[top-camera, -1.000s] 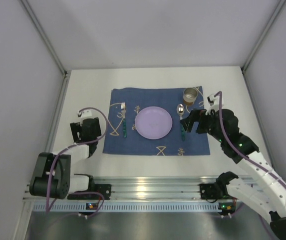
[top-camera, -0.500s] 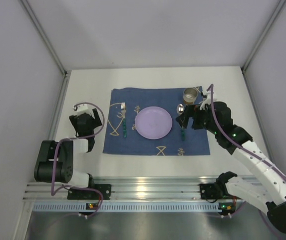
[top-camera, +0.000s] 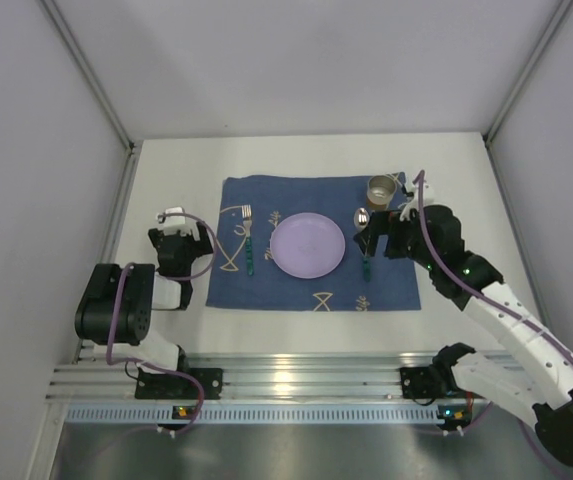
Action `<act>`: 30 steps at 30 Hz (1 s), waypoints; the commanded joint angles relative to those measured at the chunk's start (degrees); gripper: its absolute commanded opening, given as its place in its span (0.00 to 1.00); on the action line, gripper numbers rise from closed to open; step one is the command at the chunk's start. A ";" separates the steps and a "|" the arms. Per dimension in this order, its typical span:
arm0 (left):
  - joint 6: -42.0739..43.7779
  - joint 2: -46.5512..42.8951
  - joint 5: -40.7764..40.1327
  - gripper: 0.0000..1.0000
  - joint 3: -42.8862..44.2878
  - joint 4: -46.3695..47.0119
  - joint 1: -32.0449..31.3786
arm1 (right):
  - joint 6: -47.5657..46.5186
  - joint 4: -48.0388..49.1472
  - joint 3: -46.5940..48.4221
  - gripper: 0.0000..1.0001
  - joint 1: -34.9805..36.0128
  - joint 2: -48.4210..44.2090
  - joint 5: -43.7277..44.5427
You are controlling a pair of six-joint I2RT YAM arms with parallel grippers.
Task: Set the dinner table for one person
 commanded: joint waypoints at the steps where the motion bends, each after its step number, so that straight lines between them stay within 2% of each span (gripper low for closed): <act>1: 1.04 -0.56 1.00 0.98 -0.73 7.46 -0.39 | -4.00 5.15 -2.98 1.00 0.58 -3.17 4.81; 5: 1.04 -0.57 0.91 0.99 -0.64 6.84 -0.39 | -10.78 6.21 -6.85 1.00 0.58 -4.85 14.90; 6: 1.04 -0.65 0.91 0.99 -0.64 7.10 -0.39 | -11.49 6.65 -7.99 1.00 0.58 -5.03 20.41; 8: 1.04 -0.56 0.91 0.99 -0.64 7.02 -0.39 | -16.22 9.45 -12.21 1.00 0.49 -5.38 23.96; 10: 1.04 -0.65 0.91 0.98 -0.64 7.01 -0.39 | -20.43 15.83 -17.81 1.00 0.49 -5.47 27.22; 12: 1.04 -0.65 0.91 0.99 -0.64 7.10 -0.39 | -20.46 22.35 -21.70 1.00 -0.47 -5.29 29.95; 13: 1.04 -0.56 0.91 0.98 -0.64 7.10 -0.39 | -19.85 29.26 -24.94 1.00 -3.87 -4.25 28.56; 15: 1.04 -0.56 0.91 0.98 -0.64 7.02 -0.39 | -18.88 36.15 -27.24 1.00 -7.66 -2.05 24.70; 19: 1.04 -0.65 0.91 0.98 -0.64 7.02 -0.39 | -27.75 55.03 -29.45 1.00 -16.79 7.60 23.37; 21: 1.04 -0.56 0.99 0.99 -0.64 7.02 -0.39 | -24.96 61.90 -30.50 1.00 -20.85 10.78 17.14; 22: 1.04 -0.56 0.91 0.98 -0.64 7.01 -0.39 | -23.98 69.85 -32.33 1.00 -23.91 13.49 14.86; 25: 1.04 -0.56 0.91 0.99 -0.64 7.10 -0.39 | -23.97 79.05 -33.93 1.00 -25.17 19.38 9.05; 29: 1.04 -0.65 0.99 0.98 -0.64 7.10 -0.39 | -29.59 94.78 -37.27 1.00 -25.35 29.49 -2.53; 30: 1.04 -0.65 0.91 0.99 -0.64 7.10 -0.39 | -27.77 96.11 -37.01 1.00 -25.52 30.47 -0.39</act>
